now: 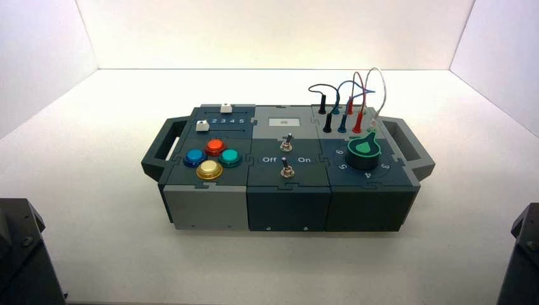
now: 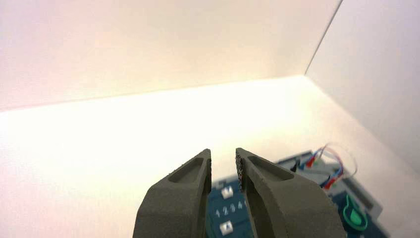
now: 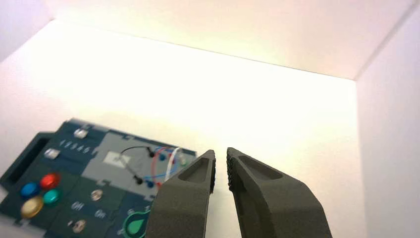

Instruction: Turn the knob to position 4.

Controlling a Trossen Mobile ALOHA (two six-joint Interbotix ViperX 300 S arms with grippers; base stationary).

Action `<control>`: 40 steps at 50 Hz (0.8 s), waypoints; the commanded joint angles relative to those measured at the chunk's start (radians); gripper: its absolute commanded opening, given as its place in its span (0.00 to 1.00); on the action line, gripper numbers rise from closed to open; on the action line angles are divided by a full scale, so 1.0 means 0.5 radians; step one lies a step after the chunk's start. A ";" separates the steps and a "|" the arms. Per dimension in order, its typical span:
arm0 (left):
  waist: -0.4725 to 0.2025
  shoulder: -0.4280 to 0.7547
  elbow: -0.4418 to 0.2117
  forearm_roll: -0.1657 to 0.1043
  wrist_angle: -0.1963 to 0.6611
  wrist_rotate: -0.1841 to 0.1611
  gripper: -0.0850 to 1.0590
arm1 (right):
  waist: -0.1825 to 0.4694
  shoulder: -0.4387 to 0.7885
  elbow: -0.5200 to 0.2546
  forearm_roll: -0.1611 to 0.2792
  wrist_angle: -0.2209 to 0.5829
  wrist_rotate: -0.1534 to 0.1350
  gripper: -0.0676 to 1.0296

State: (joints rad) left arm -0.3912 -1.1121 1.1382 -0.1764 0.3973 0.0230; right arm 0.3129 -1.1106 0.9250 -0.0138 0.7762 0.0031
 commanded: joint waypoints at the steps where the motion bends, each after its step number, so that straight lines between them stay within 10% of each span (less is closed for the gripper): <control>1: -0.006 0.156 -0.101 0.000 0.034 -0.009 0.33 | 0.083 0.089 -0.028 0.021 -0.003 0.015 0.20; 40: -0.003 0.782 -0.156 -0.003 0.009 -0.061 0.05 | 0.067 0.660 0.043 0.184 -0.107 0.123 0.04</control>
State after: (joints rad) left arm -0.3927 -0.7701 1.0968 -0.1764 0.4172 -0.0061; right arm 0.3497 -0.8130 0.9618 0.0721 0.7424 0.0399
